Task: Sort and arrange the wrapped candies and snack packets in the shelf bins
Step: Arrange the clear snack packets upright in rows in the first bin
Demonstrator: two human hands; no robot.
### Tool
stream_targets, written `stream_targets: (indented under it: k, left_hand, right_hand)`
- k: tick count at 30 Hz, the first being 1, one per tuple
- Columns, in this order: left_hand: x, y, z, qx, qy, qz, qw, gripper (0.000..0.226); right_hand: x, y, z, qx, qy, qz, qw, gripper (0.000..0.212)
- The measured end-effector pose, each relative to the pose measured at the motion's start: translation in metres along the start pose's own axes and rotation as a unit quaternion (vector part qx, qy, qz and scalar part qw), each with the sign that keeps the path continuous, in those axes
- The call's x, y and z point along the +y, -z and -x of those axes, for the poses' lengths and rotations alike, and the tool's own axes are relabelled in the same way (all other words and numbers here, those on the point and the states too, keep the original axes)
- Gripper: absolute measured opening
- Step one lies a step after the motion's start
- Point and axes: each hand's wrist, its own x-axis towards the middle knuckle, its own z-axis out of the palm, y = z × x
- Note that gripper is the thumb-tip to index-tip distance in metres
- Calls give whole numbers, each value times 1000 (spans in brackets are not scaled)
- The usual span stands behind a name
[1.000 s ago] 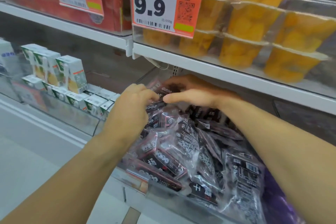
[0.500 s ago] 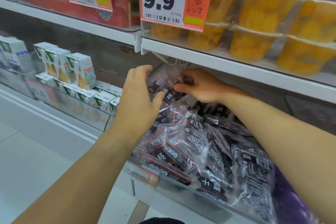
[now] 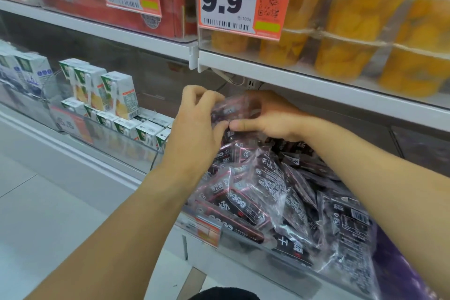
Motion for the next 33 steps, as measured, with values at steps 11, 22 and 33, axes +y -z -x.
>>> stream_targets:
  k: [11,22,33]
  left_hand:
    - [5,-11,14,-339,109,-36,934,50]
    - [-2,-3,8,-383,165,1,909,50]
    - [-1,5,4,-436,144,-40,887,53]
  right_hand:
    - [29,3,-15,165,-131,57,976,26]
    - [12,-14,-21,167,-128,203,956,25]
    - [14,-9,-14,251,-36,233,939,40]
